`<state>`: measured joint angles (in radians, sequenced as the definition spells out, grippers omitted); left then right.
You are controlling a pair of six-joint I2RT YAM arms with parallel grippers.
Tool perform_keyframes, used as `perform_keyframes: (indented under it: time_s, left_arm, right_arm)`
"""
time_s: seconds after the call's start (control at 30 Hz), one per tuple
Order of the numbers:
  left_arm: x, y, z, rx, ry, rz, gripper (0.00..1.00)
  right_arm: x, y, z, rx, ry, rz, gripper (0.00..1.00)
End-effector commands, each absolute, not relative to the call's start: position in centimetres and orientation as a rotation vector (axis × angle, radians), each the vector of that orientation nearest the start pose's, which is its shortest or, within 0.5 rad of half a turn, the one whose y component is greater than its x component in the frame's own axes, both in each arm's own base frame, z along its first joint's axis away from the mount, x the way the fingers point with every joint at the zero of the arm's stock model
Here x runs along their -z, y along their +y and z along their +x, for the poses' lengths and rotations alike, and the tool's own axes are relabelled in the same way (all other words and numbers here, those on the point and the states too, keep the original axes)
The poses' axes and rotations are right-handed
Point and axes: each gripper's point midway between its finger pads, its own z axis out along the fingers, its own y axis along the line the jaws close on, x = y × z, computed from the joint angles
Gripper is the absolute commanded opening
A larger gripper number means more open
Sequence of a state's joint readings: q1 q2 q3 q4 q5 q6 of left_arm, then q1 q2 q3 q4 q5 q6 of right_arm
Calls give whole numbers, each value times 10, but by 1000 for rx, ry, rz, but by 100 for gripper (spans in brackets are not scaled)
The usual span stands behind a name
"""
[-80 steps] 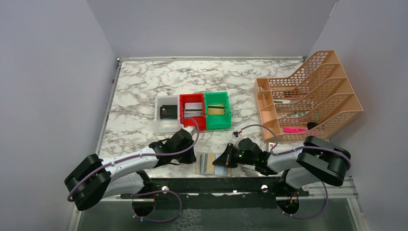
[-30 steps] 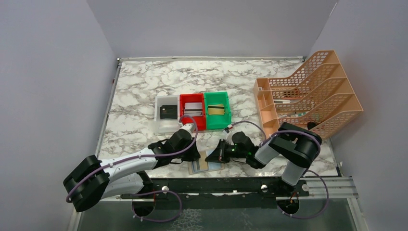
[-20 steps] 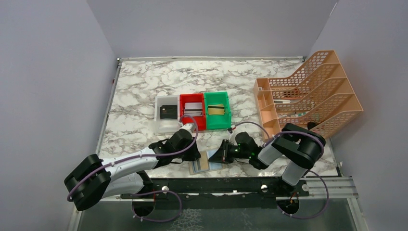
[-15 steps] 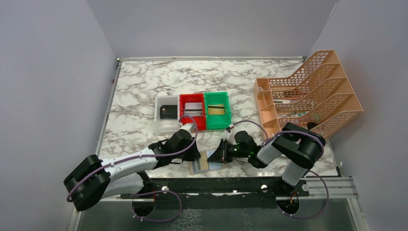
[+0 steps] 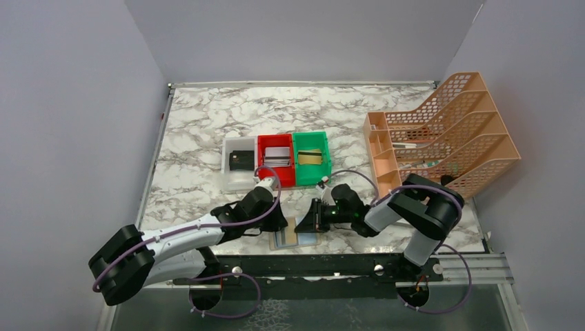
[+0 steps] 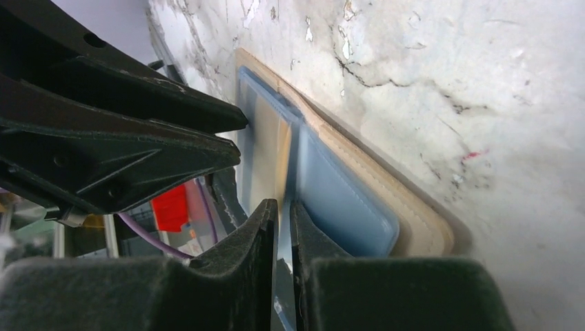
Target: Take the credit cards out of the card holder
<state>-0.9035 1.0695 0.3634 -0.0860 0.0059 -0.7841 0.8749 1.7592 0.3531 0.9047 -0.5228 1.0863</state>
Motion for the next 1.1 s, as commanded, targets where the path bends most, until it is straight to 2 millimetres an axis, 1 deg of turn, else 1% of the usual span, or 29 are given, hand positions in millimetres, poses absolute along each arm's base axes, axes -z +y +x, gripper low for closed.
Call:
perform_keyframes:
  time_s: [0.0, 0.07, 0.17, 0.23, 0.33, 0.4, 0.47, 0.57, 0.6, 0.67, 0.8, 0.87, 0.93, 1.07]
  left_arm:
    - [-10, -204, 129, 637, 2608, 148, 36]
    - [-20, -204, 136, 633, 2568, 114, 46]
    - [-37, -197, 151, 570, 2508, 56, 57]
    - [-46, -186, 162, 490, 2472, 10, 67]
    - [-53, -160, 180, 344, 2441, -102, 75]
    - [-57, -146, 190, 308, 2421, -175, 77]
    - [-59, -134, 197, 302, 2403, -251, 79]
    - [-59, -119, 201, 309, 2382, -349, 80]
    - [-59, -116, 202, 317, 2371, -375, 80]
    - [-59, -113, 201, 334, 2349, -416, 81]
    - [-60, -112, 197, 380, 2318, -457, 81]
    - [-62, -112, 197, 396, 2305, -468, 81]
    - [-63, -112, 196, 409, 2294, -472, 81]
    - [-65, -112, 197, 424, 2280, -476, 81]
  right_arm:
    - [-21, 328, 144, -1362, 2510, -155, 18]
    - [-22, 320, 154, -1220, 2499, -201, 21]
    - [-35, 314, 165, -1083, 2450, -268, 28]
    - [-42, 313, 167, -1020, 2433, -310, 34]
    - [-50, 318, 167, -925, 2412, -362, 38]
    - [-52, 325, 164, -851, 2404, -402, 41]
    - [-50, 332, 159, -762, 2416, -423, 43]
    - [-43, 339, 153, -628, 2436, -440, 47]
    - [-41, 340, 154, -583, 2439, -430, 48]
    - [-39, 347, 146, -516, 2438, -463, 50]
    - [-34, 353, 143, -380, 2434, -490, 54]
    - [-33, 357, 141, -336, 2428, -505, 61]
    - [-32, 361, 140, -305, 2425, -517, 63]
    - [-23, 367, 136, -254, 2451, -543, 65]
